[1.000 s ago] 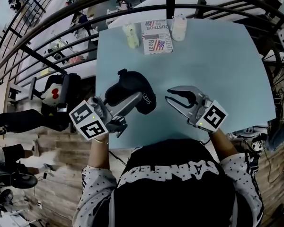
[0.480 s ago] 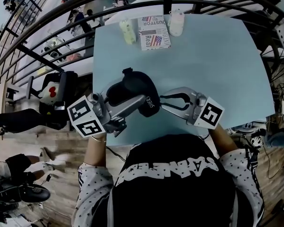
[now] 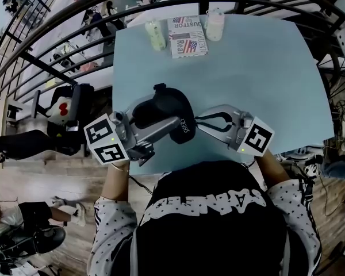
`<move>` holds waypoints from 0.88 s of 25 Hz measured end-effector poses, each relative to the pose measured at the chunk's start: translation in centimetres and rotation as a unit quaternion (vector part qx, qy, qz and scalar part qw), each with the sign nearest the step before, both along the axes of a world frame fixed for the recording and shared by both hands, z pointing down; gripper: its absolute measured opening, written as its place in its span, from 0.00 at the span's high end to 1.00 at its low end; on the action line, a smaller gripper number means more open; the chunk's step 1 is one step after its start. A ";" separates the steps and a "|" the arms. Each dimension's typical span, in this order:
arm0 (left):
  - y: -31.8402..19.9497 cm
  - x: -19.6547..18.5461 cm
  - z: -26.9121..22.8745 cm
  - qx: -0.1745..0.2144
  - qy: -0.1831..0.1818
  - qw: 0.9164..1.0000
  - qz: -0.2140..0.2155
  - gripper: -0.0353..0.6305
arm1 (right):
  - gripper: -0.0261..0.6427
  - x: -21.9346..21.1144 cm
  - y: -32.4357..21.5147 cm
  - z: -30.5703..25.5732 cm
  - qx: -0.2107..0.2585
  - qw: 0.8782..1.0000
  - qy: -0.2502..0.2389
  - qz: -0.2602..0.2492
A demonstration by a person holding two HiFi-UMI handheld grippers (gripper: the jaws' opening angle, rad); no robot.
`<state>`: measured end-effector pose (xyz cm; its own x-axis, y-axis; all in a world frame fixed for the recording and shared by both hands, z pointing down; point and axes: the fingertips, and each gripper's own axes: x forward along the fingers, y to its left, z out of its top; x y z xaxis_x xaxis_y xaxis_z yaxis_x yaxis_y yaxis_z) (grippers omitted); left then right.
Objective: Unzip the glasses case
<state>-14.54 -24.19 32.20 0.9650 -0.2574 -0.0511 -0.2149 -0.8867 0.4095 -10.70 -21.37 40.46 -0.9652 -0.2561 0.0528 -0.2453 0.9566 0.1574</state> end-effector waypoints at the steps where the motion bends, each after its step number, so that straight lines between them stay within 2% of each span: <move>1: 0.1 0.0 0.0 -0.002 0.002 1.000 0.003 0.95 | 0.92 0.0 0.2 0.1 0.009 1.000 0.009 -0.003; 4: 0.1 0.0 -0.1 -0.010 0.010 1.000 0.012 0.95 | 0.92 0.1 0.3 0.1 0.041 0.998 0.036 -0.003; 9: 0.2 -0.5 -0.3 -0.023 0.039 0.999 0.023 0.95 | 0.89 0.1 0.5 -0.4 0.038 0.999 0.014 0.008; 12: 0.2 -0.6 -0.4 -0.029 0.053 0.998 0.029 0.95 | 0.87 0.3 0.7 -0.3 0.059 0.998 0.029 0.014; 18: 0.5 -0.4 -0.8 -0.034 0.071 0.996 0.042 0.95 | 0.88 0.7 0.6 -1.7 0.057 0.998 -0.012 0.036; 22: 0.3 -0.3 -0.8 -0.041 0.083 0.995 0.041 0.95 | 0.89 0.9 1.3 -1.5 0.094 0.995 0.016 0.035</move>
<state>-14.83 -23.86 31.44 0.9631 -0.1871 -0.1933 -0.0661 -0.8611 0.5041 -9.78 -20.10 38.97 -0.9432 -0.3311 0.0280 -0.3023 0.8900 0.3412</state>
